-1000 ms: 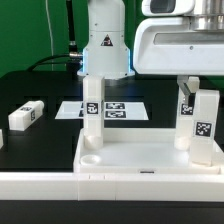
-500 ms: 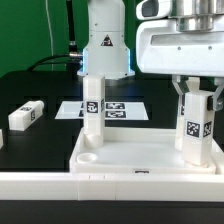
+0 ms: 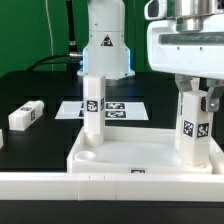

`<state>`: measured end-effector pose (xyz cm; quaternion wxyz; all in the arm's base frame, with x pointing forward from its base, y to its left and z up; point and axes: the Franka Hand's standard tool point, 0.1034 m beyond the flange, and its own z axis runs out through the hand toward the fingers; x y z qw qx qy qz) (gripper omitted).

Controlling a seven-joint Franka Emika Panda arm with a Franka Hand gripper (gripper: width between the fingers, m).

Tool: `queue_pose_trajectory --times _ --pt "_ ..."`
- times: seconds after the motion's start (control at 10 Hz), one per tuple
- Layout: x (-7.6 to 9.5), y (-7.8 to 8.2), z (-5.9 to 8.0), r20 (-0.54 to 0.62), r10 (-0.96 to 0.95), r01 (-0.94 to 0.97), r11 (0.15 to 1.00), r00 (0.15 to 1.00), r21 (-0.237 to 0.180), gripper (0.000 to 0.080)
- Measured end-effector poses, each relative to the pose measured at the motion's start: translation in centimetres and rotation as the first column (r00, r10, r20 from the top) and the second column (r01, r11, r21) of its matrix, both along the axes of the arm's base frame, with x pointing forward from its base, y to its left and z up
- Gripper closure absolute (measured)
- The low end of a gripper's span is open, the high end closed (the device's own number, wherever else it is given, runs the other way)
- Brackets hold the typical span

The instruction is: Assemble desk

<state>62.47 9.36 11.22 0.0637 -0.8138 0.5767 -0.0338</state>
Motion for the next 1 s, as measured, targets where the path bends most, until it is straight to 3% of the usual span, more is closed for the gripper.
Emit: queue_pose_trajectory --times 0.4,0.5,0.6,0.7,0.8,0.9,1.0 --pt "0.01 0.05 -0.06 -0.023 -0.26 0.261 0.965 0.965 0.039 0.0506" --pt "0.01 0.03 -0.06 -0.022 -0.25 0.25 0.967 0.968 0.038 0.0506" --pt "0.0 -0.02 -0.09 -0.017 -0.195 0.195 0.98 0.981 0.031 0.0434" --pt "0.03 -0.25 -0.09 -0.012 -0.146 0.146 0.989 0.989 0.025 0.0251" --pt "0.1 -0.25 -0.15 -0.003 -0.111 0.111 0.994 0.994 0.019 0.0251" --pt "0.09 -0.26 -0.17 0.002 -0.038 0.038 0.999 0.999 0.009 0.0171" --pt "0.09 -0.27 -0.19 0.008 0.047 -0.047 0.999 0.999 -0.002 0.0156"
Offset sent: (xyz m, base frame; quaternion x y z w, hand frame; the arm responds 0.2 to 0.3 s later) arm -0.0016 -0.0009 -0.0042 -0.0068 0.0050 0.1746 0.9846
